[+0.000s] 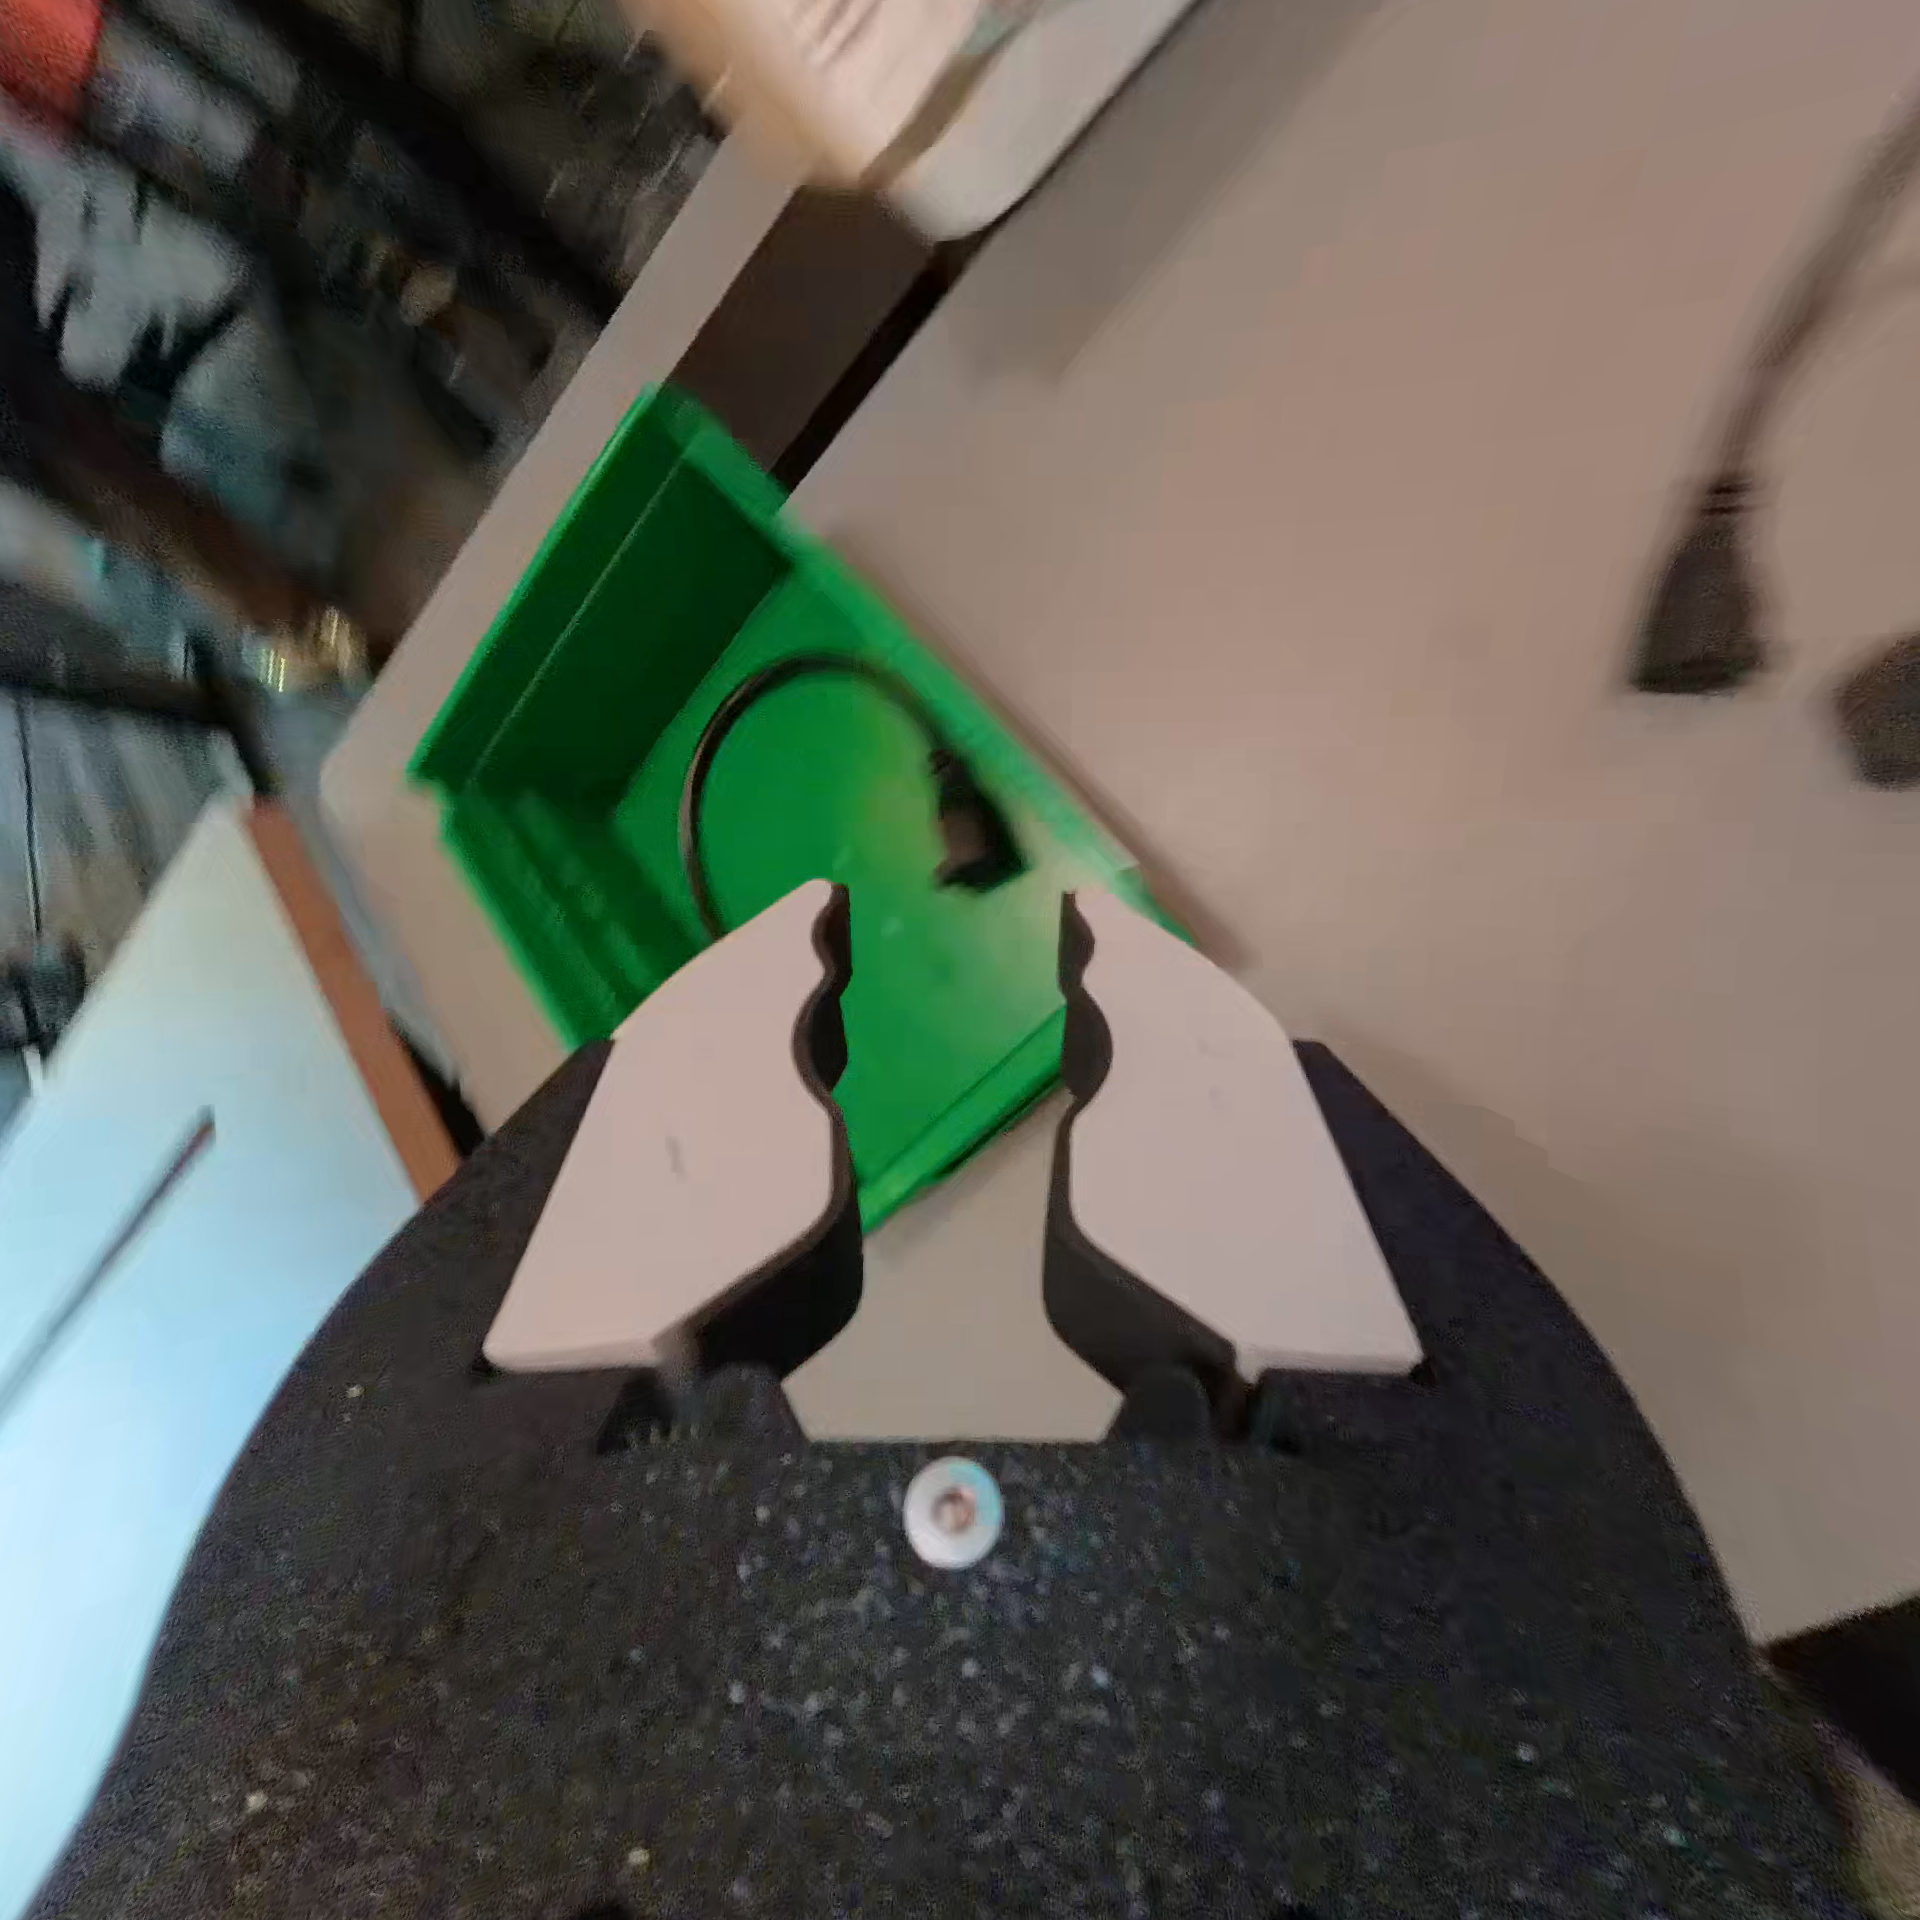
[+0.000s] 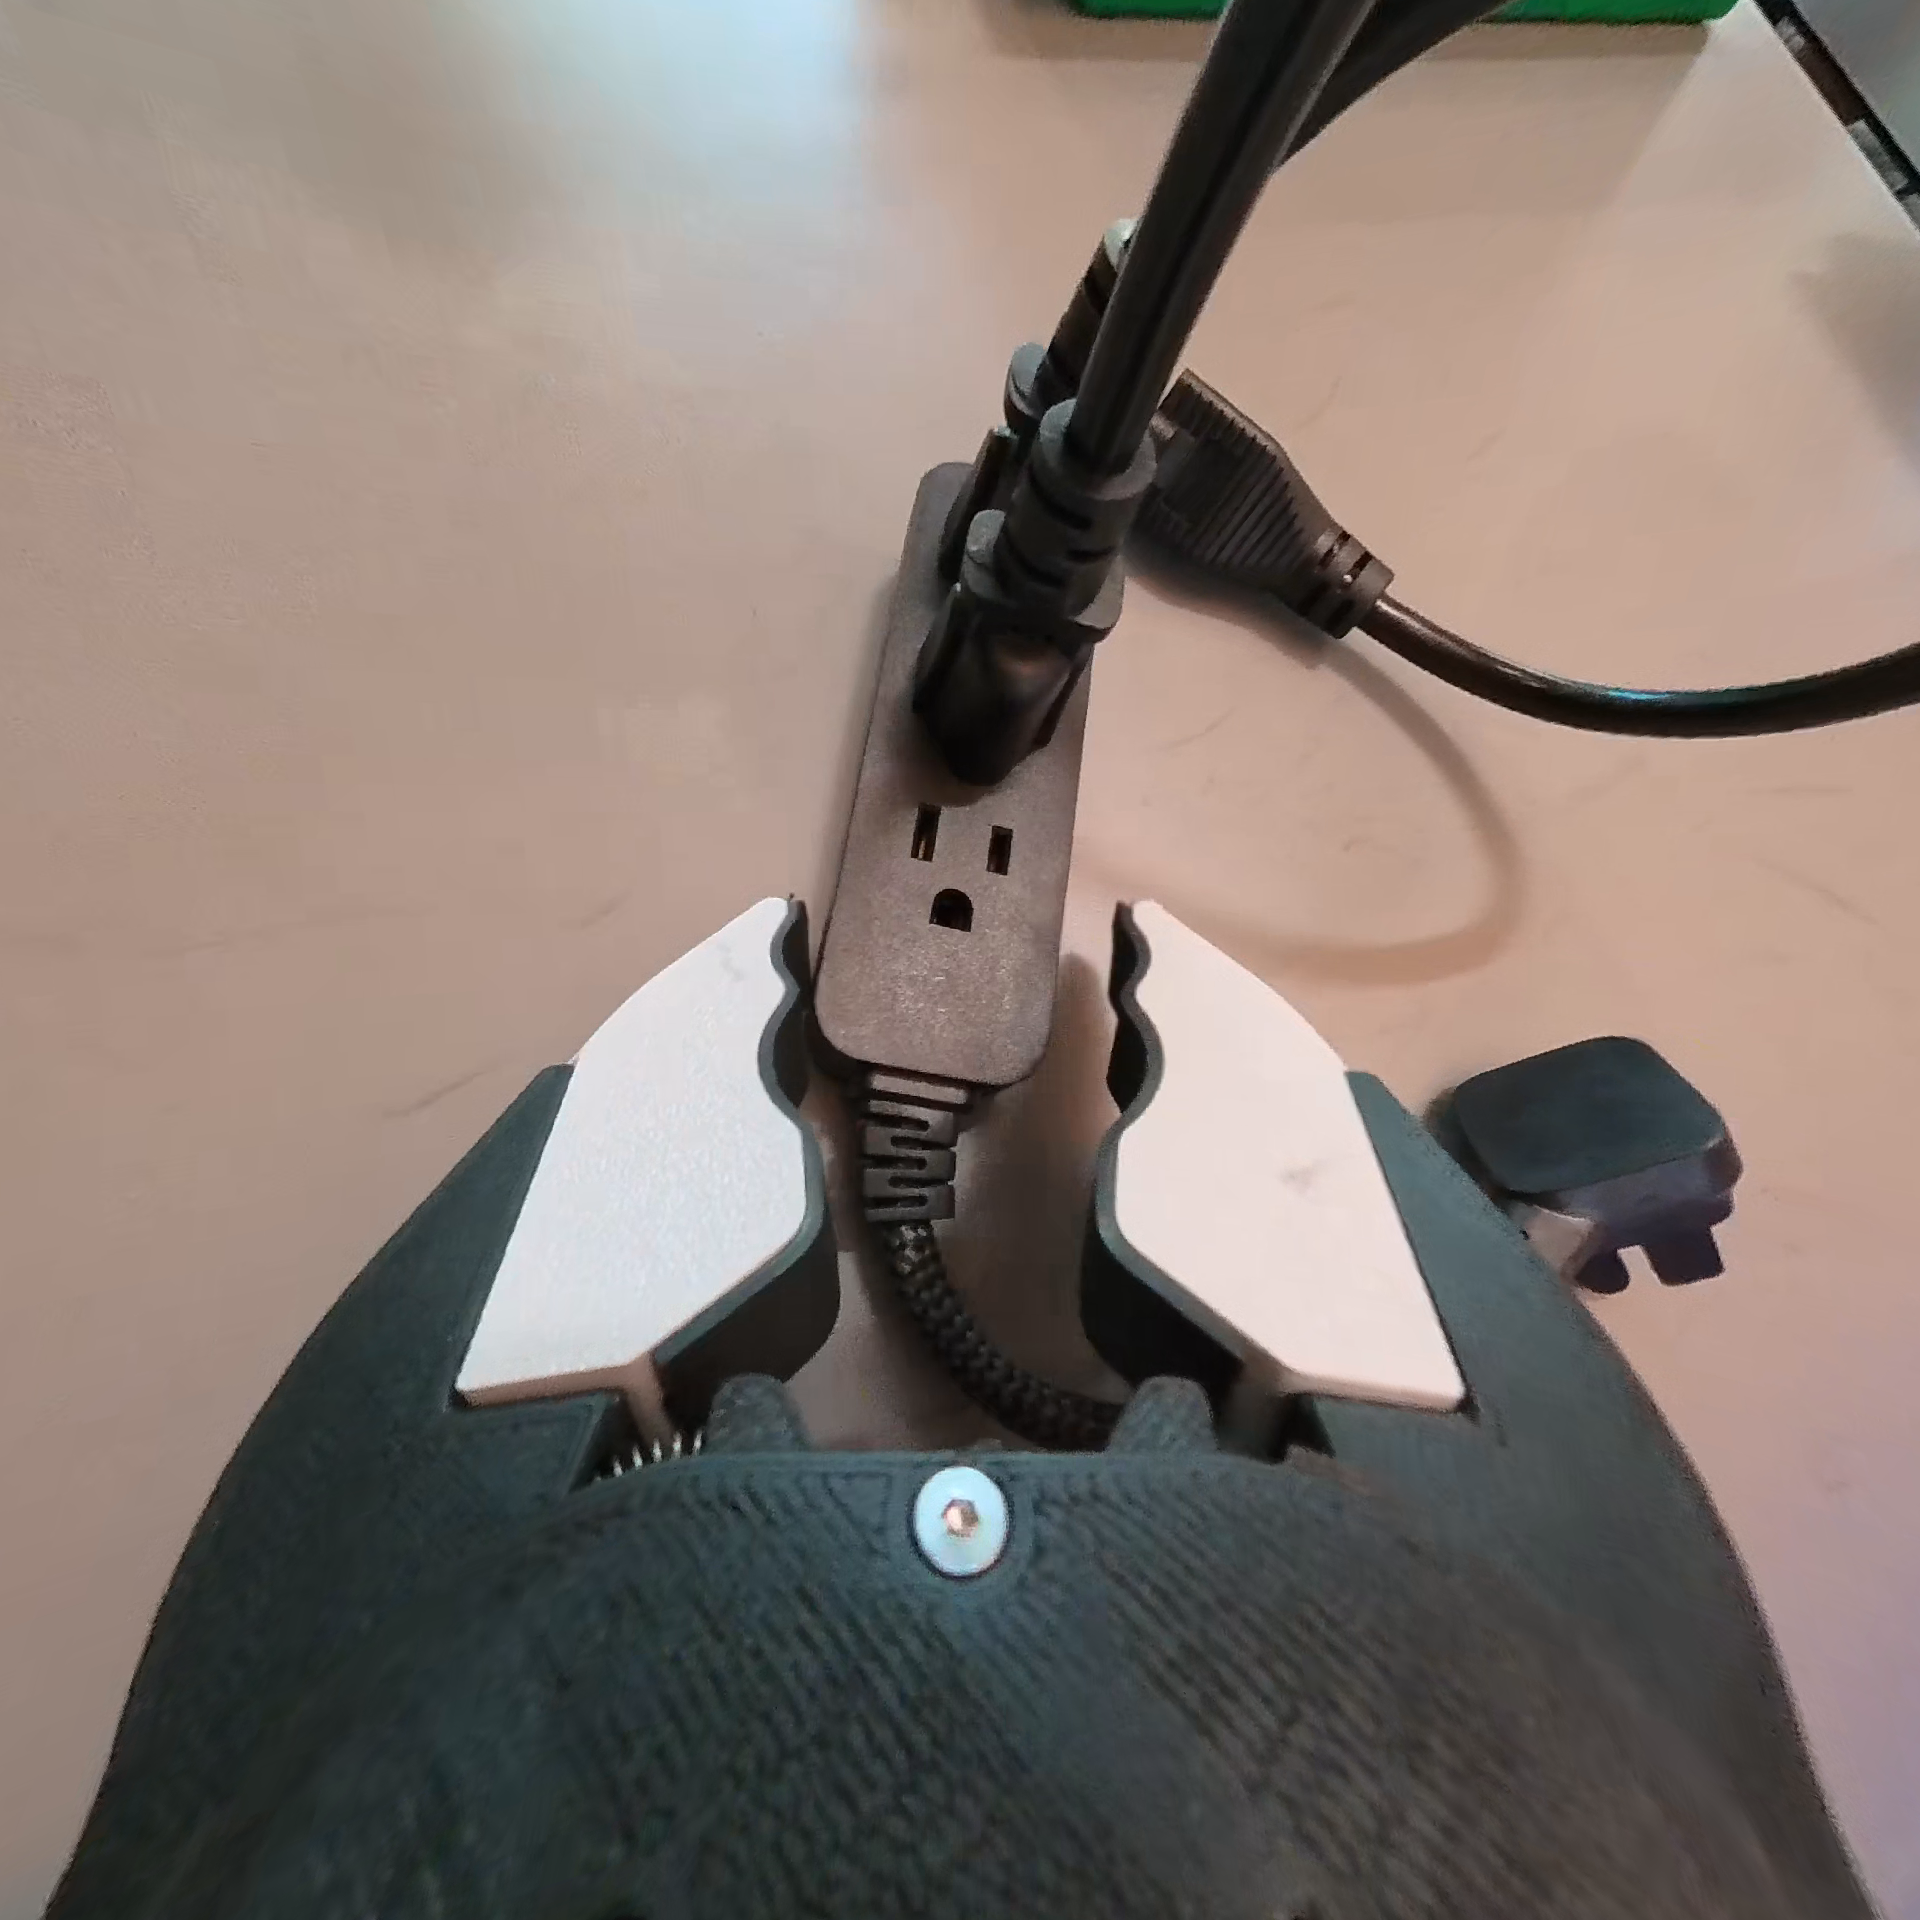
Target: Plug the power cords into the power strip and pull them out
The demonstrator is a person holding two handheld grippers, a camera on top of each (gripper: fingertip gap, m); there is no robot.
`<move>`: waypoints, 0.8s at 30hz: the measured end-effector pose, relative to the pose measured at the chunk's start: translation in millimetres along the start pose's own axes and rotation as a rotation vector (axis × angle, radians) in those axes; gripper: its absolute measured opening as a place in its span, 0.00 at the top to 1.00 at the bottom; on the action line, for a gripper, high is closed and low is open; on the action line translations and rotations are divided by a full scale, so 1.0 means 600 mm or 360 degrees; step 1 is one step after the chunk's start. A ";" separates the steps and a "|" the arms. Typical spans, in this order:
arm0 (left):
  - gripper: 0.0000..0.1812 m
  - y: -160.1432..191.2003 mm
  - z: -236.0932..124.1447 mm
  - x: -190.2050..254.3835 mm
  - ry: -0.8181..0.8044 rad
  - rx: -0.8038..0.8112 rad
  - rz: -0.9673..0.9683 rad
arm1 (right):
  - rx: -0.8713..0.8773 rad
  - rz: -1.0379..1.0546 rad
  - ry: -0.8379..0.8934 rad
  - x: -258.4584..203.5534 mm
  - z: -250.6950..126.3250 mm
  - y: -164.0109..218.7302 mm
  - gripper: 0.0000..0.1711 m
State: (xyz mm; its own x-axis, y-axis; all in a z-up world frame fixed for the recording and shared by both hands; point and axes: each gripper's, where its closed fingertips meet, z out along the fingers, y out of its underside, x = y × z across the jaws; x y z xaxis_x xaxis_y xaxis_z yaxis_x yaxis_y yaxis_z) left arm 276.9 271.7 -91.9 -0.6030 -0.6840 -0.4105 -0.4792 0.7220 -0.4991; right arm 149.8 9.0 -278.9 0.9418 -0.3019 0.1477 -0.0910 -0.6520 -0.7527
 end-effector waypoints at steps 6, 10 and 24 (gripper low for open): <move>0.79 0.150 0.114 -0.088 -0.0003 -0.0577 -0.0139 | -0.0018 0.0039 -0.0018 0.000 0.008 -0.003 0.69; 0.79 0.179 0.211 -0.106 0.0076 -0.0961 0.0041 | -0.0052 0.0096 -0.0095 0.000 0.016 -0.002 0.69; 0.92 0.243 0.391 -0.226 0.0177 -0.1526 0.0273 | -0.0086 0.0166 -0.0167 -0.006 0.020 0.001 0.71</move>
State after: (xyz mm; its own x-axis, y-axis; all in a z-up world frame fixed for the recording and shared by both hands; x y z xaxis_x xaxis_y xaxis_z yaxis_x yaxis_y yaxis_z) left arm 438.2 445.5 -288.1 -0.7460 -0.5837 -0.3206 -0.6647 0.6229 0.4126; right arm 150.3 17.9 -287.3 0.9547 -0.2976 0.0007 -0.2047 -0.6583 -0.7244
